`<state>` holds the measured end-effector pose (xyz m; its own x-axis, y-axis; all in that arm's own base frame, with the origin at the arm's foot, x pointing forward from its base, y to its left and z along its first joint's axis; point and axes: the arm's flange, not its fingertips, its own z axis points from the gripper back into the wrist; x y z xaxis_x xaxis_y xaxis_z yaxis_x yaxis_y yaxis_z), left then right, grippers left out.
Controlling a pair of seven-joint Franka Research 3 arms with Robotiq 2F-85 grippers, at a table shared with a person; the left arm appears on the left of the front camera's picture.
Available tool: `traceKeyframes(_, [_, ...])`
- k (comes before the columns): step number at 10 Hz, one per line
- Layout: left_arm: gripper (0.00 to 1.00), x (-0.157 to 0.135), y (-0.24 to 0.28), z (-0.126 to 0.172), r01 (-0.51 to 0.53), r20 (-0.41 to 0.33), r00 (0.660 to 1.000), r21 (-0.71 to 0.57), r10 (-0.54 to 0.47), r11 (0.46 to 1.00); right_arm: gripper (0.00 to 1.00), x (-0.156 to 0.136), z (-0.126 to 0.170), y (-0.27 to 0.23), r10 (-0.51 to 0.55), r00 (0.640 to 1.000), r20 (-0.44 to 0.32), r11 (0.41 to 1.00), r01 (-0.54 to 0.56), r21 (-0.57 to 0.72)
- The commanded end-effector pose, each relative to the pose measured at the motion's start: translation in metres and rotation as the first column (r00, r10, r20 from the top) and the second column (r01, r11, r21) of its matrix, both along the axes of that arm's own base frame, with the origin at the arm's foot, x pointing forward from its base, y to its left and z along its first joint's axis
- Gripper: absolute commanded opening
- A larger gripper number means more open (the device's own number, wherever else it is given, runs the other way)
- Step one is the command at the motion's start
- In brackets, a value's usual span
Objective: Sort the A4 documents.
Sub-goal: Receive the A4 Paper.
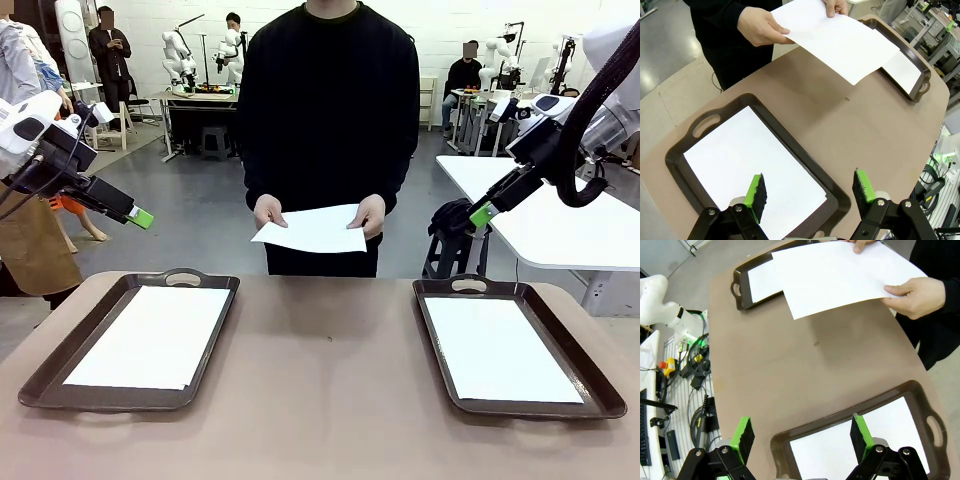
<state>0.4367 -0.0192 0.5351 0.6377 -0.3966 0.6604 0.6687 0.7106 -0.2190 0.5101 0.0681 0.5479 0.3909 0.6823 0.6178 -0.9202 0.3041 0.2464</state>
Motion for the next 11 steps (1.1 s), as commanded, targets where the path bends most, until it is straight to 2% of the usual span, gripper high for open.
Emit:
traceKeyframes(1, [0.9, -0.0008, 0.0009, 0.0006, 0.01, 0.001, 1.0, -0.008, -0.01, 1.0, 1.0, 0.0014, -0.0004, 0.0, 0.0, 1.0, -0.001, 1.0, 0.0, 0.0])
traceKeyframes(11, [0.9, -0.0008, 0.0009, 0.0006, 0.01, 0.001, 1.0, -0.008, -0.01, 1.0, 1.0, 0.0014, -0.0004, 0.0, 0.0, 1.0, -0.001, 1.0, 0.0, 0.0])
